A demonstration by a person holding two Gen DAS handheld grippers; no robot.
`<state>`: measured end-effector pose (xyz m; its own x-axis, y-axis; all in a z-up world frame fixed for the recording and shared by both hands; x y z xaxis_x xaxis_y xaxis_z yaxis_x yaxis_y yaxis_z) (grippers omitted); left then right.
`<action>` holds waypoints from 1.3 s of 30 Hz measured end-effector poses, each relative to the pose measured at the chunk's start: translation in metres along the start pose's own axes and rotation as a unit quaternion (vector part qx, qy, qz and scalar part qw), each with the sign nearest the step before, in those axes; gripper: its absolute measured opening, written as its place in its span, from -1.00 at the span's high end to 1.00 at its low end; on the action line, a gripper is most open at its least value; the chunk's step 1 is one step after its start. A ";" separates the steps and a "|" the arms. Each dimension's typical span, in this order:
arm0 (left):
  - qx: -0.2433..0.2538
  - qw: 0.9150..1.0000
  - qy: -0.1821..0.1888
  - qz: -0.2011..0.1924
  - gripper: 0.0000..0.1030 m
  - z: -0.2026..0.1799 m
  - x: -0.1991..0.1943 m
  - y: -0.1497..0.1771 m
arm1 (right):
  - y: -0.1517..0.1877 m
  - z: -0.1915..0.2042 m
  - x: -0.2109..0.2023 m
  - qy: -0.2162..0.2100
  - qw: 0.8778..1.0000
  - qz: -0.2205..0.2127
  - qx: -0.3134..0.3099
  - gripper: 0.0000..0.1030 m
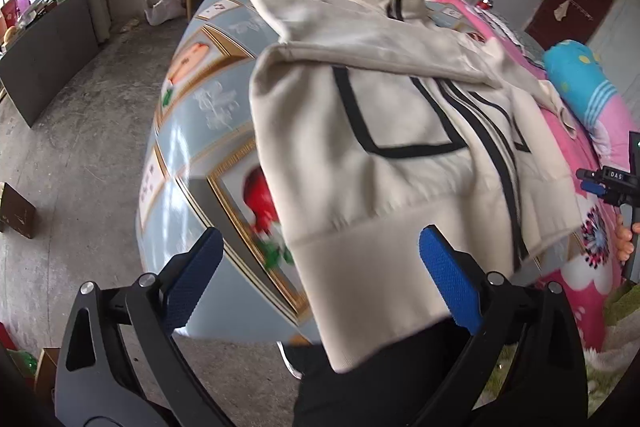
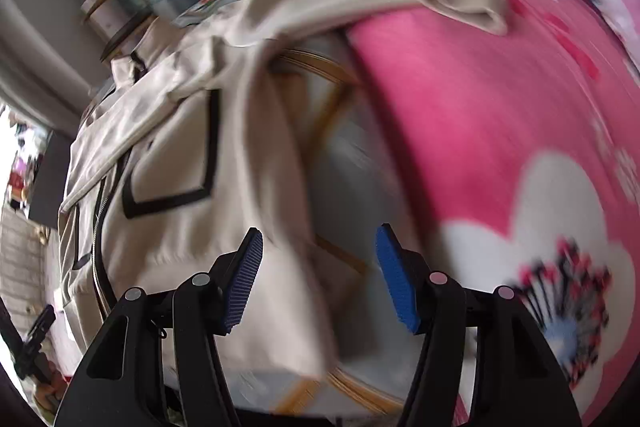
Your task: Fold large clothes
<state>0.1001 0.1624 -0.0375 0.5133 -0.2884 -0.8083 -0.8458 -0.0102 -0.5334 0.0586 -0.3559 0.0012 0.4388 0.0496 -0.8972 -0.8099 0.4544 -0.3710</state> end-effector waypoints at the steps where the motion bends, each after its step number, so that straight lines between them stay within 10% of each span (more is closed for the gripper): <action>1: 0.000 1.000 0.004 0.000 -0.71 -0.003 -0.001 0.006 | 0.003 -0.004 0.001 -0.006 1.000 0.005 0.006 -0.12; 12: -0.056 0.998 0.034 0.027 0.15 0.003 0.010 0.034 | 0.023 0.014 0.022 -0.020 0.999 0.034 -0.020 0.07; 24: -0.091 0.995 0.025 0.026 0.88 0.009 0.013 0.035 | 0.033 0.022 0.031 -0.015 0.999 0.033 -0.024 0.83; 33: -0.020 0.996 0.050 -0.068 0.93 -0.013 -0.091 -0.008 | 0.021 0.054 -0.074 -0.046 0.994 -0.044 -0.086 0.89; 39: 0.008 0.999 -0.016 0.042 0.93 -0.003 -0.025 0.027 | 0.045 0.021 -0.010 -0.007 0.997 0.058 -0.055 0.91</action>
<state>0.0635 0.1670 -0.0311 0.4455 -0.2562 -0.8578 -0.8837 0.0280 -0.4673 0.0257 -0.3172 -0.0021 0.3439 0.1088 -0.9327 -0.8934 0.3437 -0.2893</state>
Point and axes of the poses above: each gripper's, at about its wrist camera, not at the fingertips, and x roughly the way its jaws point, z to its left, y to its underside, the point moved 1 cm from there along x, roughly the way its jaws point
